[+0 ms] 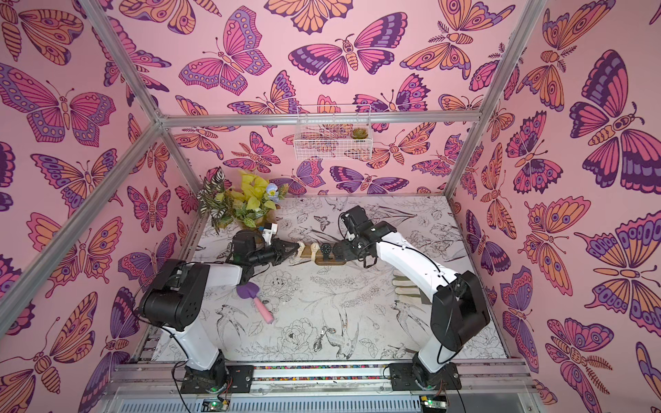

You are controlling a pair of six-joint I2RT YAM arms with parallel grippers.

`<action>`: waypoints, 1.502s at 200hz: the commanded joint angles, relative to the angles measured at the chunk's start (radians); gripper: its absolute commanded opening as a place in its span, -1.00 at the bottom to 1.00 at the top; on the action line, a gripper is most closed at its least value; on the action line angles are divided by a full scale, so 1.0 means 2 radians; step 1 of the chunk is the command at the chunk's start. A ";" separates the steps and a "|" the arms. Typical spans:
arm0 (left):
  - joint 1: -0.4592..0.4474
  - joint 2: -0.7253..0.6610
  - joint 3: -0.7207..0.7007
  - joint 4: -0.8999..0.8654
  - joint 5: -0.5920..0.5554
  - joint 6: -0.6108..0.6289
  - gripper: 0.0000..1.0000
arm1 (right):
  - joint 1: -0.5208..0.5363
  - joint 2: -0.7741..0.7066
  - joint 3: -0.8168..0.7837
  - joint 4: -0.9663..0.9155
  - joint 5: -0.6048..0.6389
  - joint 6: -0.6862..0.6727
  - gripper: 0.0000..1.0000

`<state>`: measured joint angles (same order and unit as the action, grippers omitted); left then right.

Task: Place watch on stand
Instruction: Adjust the watch on the stand, then place the watch on the stand.

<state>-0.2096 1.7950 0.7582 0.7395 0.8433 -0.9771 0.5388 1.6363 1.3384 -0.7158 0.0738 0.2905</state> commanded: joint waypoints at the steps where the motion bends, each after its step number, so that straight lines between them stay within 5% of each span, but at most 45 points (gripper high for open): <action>1: -0.001 0.010 0.011 0.012 0.012 0.003 -1.00 | -0.024 0.002 -0.019 0.002 -0.010 0.009 -1.00; 300: -0.006 0.051 0.004 0.084 0.025 -0.048 -1.00 | -0.043 0.101 0.019 0.071 -0.007 0.017 -1.00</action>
<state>-0.2104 1.8984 0.7868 0.8616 0.8825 -1.0603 0.4576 1.8145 1.3701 -0.5579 0.0769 0.3141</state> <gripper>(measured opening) 0.109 0.042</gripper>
